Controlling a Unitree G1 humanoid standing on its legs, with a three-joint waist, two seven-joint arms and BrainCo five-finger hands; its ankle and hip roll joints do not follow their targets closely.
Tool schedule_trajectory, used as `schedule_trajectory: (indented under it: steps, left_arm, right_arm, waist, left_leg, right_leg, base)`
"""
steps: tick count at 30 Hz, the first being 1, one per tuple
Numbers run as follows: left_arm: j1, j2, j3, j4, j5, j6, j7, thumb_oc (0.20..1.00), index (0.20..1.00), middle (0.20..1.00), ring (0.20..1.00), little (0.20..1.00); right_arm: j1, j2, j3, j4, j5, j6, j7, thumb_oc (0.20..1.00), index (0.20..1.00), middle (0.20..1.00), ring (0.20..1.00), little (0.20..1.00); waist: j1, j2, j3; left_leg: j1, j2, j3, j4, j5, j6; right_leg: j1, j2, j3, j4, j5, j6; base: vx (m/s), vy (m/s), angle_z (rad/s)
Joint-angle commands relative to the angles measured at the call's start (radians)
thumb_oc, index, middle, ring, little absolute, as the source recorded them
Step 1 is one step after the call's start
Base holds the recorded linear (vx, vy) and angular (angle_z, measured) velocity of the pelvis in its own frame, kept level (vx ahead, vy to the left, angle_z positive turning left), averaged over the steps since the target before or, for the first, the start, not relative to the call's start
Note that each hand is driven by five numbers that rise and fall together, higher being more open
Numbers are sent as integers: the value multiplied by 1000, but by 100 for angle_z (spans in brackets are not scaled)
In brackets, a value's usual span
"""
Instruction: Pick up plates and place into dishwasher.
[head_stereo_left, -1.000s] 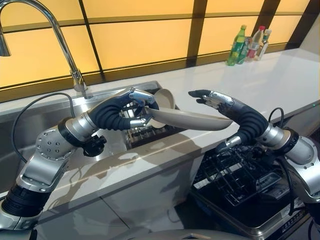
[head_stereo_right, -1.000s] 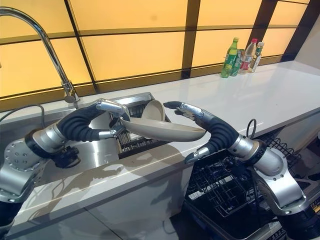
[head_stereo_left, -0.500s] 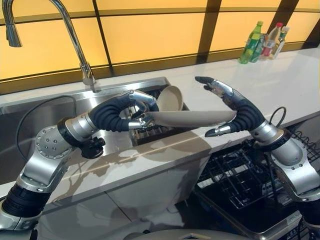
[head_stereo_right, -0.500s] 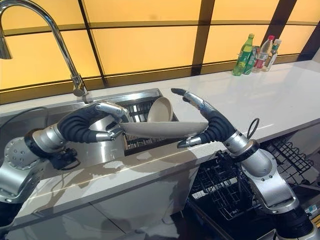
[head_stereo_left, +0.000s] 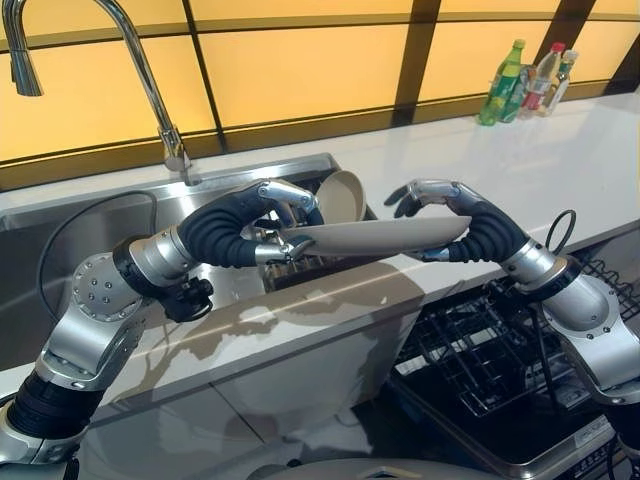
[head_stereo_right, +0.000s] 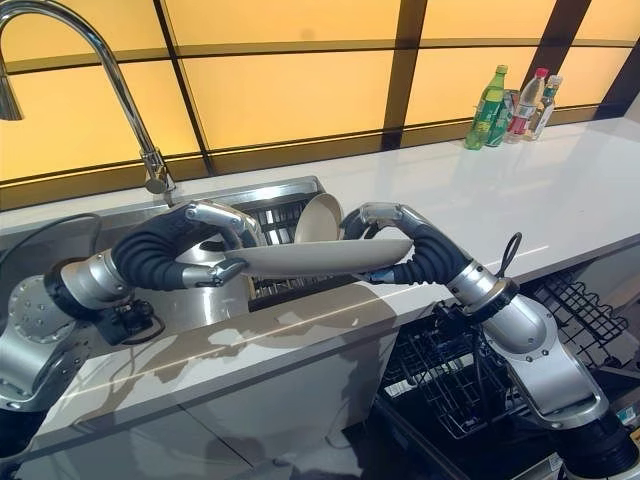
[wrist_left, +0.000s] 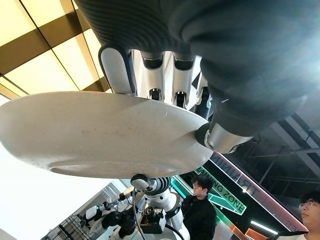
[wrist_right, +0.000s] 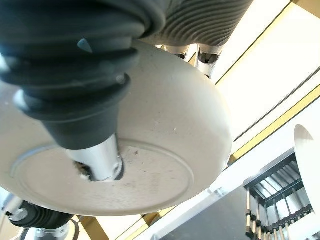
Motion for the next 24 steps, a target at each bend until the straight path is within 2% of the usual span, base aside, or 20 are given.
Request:
schedule_trajectory:
  steps: [1,4,11,17,18,20,24]
  left_arm:
    - [-3,-37,12,-7,-79,-29,22,200,200,200,200,200]
    - [-6,-51,10,-8,-77,-14,21,200,200,200,200,200]
    - [-14,-106,-13,28,-69,37,14,200,200,200,200,200]
    - [8,-188,-16,84,-95,99,61,200,200,200,200,200]
    - [15,-203,-13,98,-87,106,80,395,395,395,395,395]
    - [25,-217,-5,120,-58,101,121,1000,1000,1000,1000,1000]
    - [43,-215,28,153,-19,90,176,1000,1000,1000,1000,1000]
  right_arm:
    - [-49,1,4,-78,65,-53,-70,200,200,200,200,200]
    - [-53,36,6,-79,118,-87,-84,200,200,200,200,200]
    - [-56,140,15,-57,265,-176,-49,200,200,200,200,200]
    - [-41,263,-1,-23,370,-251,-30,200,200,200,200,200]
    - [-35,283,-5,-17,364,-261,-29,200,200,200,200,200]
    - [-27,300,-19,-7,329,-276,-50,200,200,200,200,200]
    - [-7,294,-70,-3,314,-284,-78,200,200,200,200,200]
  waist:
    - [4,9,-66]
    - [6,11,-67]
    - [3,18,-68]
    - [-5,26,-73]
    - [-8,28,-73]
    - [-15,31,-74]
    - [-34,34,-75]
  left_leg:
    - [1,-20,28,76,-100,62]
    - [-1,-18,30,79,-101,61]
    - [1,-15,35,75,-99,60]
    - [2,-8,50,67,-96,59]
    - [2,-6,54,65,-95,59]
    - [4,-4,61,62,-94,59]
    - [6,-1,73,60,-95,60]
  right_leg:
    - [-112,17,-52,108,15,-1]
    - [-112,19,-56,106,14,-3]
    - [-110,25,-63,105,11,-8]
    - [-111,33,-65,102,10,-13]
    - [-112,35,-64,102,10,-14]
    - [-112,39,-59,104,8,-16]
    - [-120,48,-44,115,2,-20]
  base:
    - [0,0,0]
    - [0,0,0]
    - [-6,-28,0]
    - [-18,-47,0]
    - [-29,-35,-2]
    - [-22,-31,-4]
    - [-21,-22,-8]
